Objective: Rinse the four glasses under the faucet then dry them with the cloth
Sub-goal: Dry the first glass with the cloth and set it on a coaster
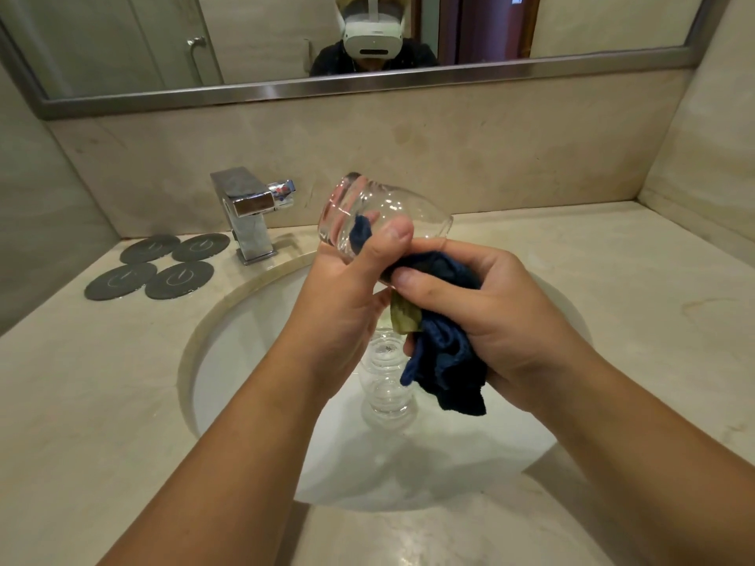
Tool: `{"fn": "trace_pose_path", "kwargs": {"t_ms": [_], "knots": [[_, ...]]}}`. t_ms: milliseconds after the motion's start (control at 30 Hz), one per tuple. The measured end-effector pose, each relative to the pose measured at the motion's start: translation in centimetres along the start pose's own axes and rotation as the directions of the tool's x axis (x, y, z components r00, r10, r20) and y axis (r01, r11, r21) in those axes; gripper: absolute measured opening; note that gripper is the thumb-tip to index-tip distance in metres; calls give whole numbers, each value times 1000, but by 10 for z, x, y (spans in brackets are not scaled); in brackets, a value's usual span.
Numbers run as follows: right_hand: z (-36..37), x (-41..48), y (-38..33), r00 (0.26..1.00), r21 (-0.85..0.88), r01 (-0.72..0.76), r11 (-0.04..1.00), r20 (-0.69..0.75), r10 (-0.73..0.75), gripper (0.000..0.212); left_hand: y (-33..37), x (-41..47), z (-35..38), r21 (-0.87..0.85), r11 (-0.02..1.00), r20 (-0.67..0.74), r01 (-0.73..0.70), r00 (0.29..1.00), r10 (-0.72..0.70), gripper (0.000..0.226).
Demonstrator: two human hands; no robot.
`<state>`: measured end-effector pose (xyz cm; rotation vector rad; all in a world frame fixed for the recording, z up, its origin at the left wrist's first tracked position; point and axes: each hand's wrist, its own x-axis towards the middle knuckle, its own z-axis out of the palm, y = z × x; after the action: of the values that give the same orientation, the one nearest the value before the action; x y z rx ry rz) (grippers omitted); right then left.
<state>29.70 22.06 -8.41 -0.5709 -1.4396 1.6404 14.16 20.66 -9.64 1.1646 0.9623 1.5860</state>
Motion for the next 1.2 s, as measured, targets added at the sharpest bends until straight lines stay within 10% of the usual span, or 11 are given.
{"fn": "trace_pose_path", "kwargs": {"t_ms": [100,333,467,700,900,1200], "knots": [[-1,-1,-5,995,129,-89,988,60,82,29,3,-1,-2,-22,999,50,43,998,-42,73],[-2,2,0,1000,145,12,989,-9,-11,27,2,-3,1,-26,994,25,104,994,-103,126],[-6,6,7,984,-46,138,989,-110,-142,27,-4,-2,12,-44,994,-85,104,991,-108,139],[-4,5,5,992,36,74,997,-101,-70,35,-3,-4,12,-69,995,-113,72,990,-80,57],[-5,4,0,998,153,3,988,-56,6,32,-1,-6,6,-114,982,-36,151,987,-156,76],[-2,2,6,994,-87,62,994,-88,-70,13,3,-6,10,-62,983,-64,172,982,-176,44]]}}
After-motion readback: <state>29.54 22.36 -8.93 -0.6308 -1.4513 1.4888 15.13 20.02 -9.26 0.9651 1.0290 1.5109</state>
